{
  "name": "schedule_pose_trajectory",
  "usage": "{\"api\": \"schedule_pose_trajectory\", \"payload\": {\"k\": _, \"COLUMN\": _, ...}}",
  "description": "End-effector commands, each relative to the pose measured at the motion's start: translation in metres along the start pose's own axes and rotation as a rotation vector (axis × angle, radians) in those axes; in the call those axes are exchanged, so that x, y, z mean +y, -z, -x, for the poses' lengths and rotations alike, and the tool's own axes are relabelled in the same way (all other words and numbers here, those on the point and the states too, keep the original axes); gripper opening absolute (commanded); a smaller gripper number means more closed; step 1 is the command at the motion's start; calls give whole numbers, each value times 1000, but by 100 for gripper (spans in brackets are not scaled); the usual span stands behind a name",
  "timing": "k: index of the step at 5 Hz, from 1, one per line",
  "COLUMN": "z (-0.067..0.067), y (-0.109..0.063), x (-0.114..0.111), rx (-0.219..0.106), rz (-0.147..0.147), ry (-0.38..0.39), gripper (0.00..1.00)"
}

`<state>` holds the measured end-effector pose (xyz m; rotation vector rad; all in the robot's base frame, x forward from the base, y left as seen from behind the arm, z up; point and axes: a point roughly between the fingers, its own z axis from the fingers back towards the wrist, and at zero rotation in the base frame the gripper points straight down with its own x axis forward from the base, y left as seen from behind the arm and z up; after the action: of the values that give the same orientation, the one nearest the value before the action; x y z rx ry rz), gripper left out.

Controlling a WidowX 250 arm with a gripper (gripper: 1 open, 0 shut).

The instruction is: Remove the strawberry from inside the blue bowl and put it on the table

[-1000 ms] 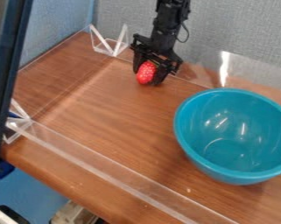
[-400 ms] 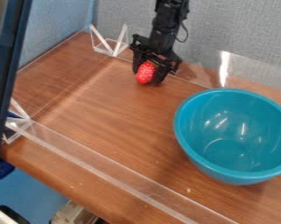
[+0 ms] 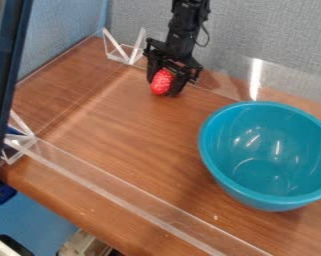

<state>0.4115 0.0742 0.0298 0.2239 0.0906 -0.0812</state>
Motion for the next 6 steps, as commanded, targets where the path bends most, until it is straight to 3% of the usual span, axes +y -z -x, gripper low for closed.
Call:
{"api": "schedule_pose_trajectory", "payload": {"k": 1, "z": 1, "y": -5, "x": 16, "rx": -21, "rz": -2, "ry": -36, "gripper": 0}}
{"api": "schedule_pose_trajectory", "payload": {"k": 4, "z": 2, "y": 1, "x": 20, "rx": -10, "rz": 5, "ry": -42, "gripper": 0}}
{"api": "schedule_pose_trajectory", "payload": {"k": 5, "z": 3, "y": 2, "x": 19, "rx": -9, "rz": 17, "ry": -46, "gripper": 100}}
{"api": "schedule_pose_trajectory", "payload": {"k": 6, "z": 7, "y": -3, "x": 19, "rx": -18, "rz": 36, "ry": -50, "gripper": 100}}
